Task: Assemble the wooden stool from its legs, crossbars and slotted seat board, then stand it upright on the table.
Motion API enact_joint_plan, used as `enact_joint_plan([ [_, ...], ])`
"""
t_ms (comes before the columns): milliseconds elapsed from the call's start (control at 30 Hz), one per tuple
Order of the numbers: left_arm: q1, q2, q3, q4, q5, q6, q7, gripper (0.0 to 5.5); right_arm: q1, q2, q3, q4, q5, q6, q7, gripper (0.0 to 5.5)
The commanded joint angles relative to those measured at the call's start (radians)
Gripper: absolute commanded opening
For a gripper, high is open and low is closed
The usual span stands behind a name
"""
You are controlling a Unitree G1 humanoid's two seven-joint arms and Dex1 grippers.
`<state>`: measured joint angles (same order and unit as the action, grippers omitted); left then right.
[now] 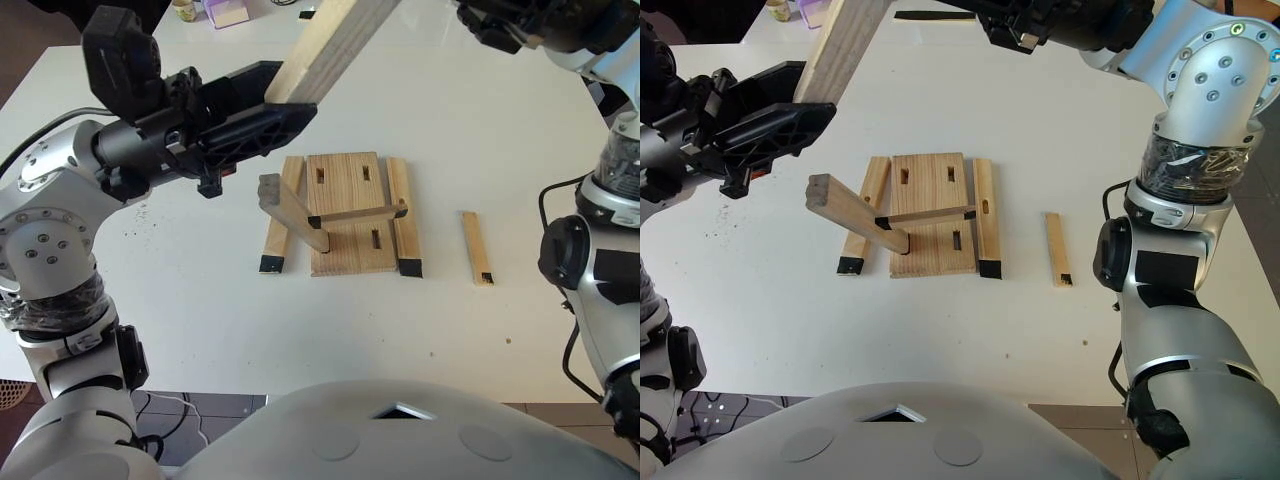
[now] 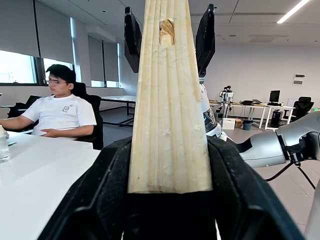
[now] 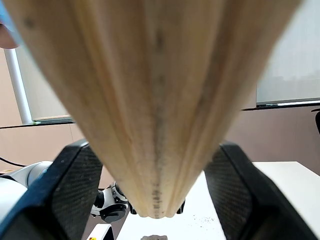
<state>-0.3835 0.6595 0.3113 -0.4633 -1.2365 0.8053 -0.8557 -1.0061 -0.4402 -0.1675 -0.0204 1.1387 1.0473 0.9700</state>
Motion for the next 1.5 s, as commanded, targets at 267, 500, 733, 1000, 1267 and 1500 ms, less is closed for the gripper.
enact_joint_plan([
  [267,0.042,0.020,-0.020,-0.004,0.030,-0.026,-0.023,2.04,-0.026,-0.006,-0.029,0.005,0.031,0.004,-0.006,2.03],
  [500,0.064,0.025,-0.025,0.009,0.049,-0.043,-0.024,2.04,-0.026,-0.008,-0.038,0.012,0.027,-0.005,-0.010,2.03],
  [733,0.020,-0.015,-0.058,0.051,0.085,-0.066,0.094,2.50,0.026,-0.019,-0.012,-0.003,-0.062,-0.074,-0.011,2.03],
  [1000,0.113,-0.063,-0.039,0.154,0.294,-0.197,0.174,2.97,0.196,-0.192,0.167,0.076,-0.549,-0.535,0.131,2.03],
  [1267,0.207,-0.319,0.119,0.201,0.327,-0.338,0.526,2.97,0.456,-0.223,0.264,0.049,-0.733,-0.773,0.228,2.03],
  [1500,0.270,-0.381,0.133,0.165,0.334,-0.347,0.621,2.97,0.627,-0.253,0.196,-0.145,-0.572,-0.625,0.256,2.03],
])
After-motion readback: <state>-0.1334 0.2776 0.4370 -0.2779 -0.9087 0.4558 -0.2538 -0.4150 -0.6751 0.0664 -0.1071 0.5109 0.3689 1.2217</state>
